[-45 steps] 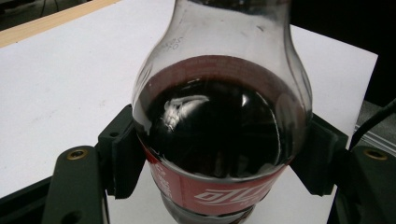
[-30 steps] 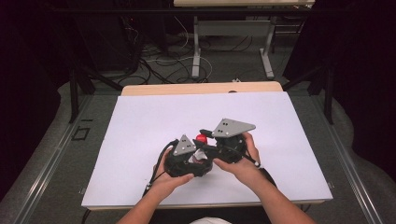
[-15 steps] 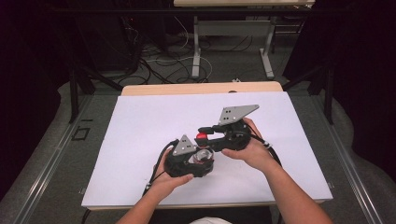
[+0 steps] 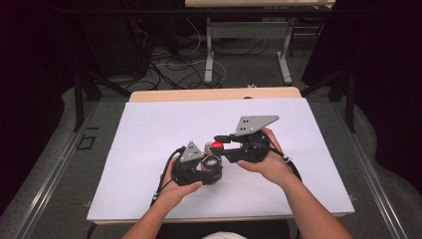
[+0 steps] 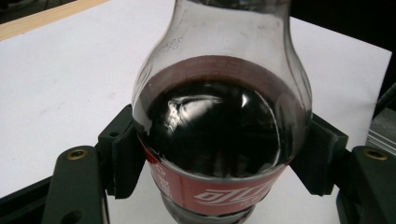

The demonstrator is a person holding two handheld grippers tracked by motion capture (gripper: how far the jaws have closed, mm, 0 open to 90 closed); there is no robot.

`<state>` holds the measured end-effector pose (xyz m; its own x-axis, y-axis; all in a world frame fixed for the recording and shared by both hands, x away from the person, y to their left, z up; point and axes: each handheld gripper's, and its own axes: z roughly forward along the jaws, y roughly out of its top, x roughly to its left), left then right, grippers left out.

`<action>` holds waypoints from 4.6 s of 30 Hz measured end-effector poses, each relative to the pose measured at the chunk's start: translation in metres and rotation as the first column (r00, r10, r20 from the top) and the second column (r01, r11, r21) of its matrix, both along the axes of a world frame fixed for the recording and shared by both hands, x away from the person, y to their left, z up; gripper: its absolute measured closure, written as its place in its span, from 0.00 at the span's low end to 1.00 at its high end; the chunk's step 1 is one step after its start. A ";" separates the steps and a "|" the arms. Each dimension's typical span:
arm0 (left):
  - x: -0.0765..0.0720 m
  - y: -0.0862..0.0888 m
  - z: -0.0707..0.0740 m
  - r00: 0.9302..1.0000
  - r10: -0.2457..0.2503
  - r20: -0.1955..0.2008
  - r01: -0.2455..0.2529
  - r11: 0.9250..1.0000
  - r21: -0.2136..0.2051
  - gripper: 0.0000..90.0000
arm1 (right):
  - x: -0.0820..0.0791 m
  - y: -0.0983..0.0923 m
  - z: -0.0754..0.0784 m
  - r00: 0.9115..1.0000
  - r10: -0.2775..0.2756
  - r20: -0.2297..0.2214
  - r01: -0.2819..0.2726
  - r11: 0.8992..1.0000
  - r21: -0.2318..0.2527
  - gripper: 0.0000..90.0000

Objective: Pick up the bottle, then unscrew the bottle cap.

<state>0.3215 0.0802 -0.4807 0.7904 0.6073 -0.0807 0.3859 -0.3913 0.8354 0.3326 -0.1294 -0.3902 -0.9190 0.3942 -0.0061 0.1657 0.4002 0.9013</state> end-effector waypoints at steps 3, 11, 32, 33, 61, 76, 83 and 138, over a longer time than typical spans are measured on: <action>0.002 0.002 0.000 1.000 0.014 0.010 -0.014 1.000 0.000 0.33 | -0.001 -0.002 -0.004 1.000 -0.014 0.005 0.015 1.000 -0.007 0.68; 0.003 0.007 0.002 0.999 0.034 0.010 -0.034 0.999 -0.018 0.33 | -0.004 -0.013 -0.018 0.996 -0.088 -0.023 0.087 0.996 -0.021 0.68; 0.012 0.007 0.009 0.997 0.074 0.019 -0.074 0.997 -0.003 0.33 | -0.015 -0.033 -0.066 0.950 -0.278 -0.140 0.258 0.955 -0.145 0.68; 0.013 0.007 0.010 0.997 0.074 0.023 -0.074 0.997 -0.010 0.33 | -0.013 -0.035 -0.068 0.946 -0.288 -0.149 0.265 0.952 -0.156 0.68; 0.078 -0.047 0.044 0.995 0.097 0.034 -0.097 0.995 0.010 0.33 | -0.005 -0.084 -0.095 0.867 -0.464 -0.181 0.429 0.881 -0.202 0.68; 0.122 -0.056 0.014 0.981 0.195 0.020 -0.196 0.980 0.020 0.33 | -0.003 -0.086 -0.099 0.862 -0.472 -0.184 0.438 0.877 -0.200 0.68; 0.138 -0.057 -0.005 0.968 0.249 0.028 -0.249 0.968 0.030 0.33 | -0.002 -0.086 -0.100 0.865 -0.468 -0.181 0.435 0.879 -0.196 0.68; 0.114 -0.034 -0.020 0.980 0.195 -0.032 -0.197 0.977 -0.080 0.01 | -0.002 -0.081 -0.106 0.866 -0.459 -0.197 0.424 0.884 -0.199 0.68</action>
